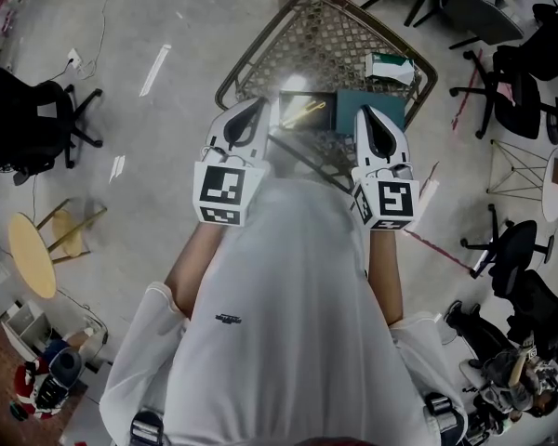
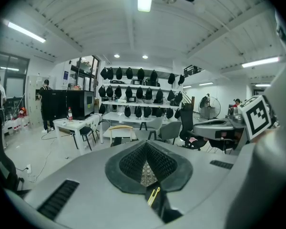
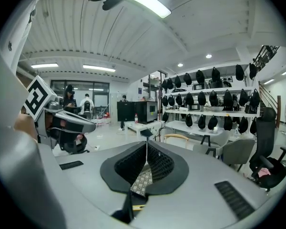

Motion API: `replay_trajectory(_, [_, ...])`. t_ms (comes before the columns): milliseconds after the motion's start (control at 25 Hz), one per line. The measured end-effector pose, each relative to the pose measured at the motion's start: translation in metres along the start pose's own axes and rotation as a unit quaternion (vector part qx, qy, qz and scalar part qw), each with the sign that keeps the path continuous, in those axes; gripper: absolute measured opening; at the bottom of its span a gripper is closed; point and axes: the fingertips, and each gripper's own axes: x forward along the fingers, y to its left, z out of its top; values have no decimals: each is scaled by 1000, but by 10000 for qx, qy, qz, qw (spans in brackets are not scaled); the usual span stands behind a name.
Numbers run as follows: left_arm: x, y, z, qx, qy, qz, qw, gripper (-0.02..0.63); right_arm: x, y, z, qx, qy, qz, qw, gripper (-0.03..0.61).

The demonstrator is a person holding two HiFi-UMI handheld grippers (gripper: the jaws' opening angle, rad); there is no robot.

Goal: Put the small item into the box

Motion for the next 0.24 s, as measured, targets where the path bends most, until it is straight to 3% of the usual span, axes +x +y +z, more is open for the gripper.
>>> replay_trajectory(240, [2,1,-4,2,38,-16,10000,3,-1,0,-2,58,-9,-42,10000,0])
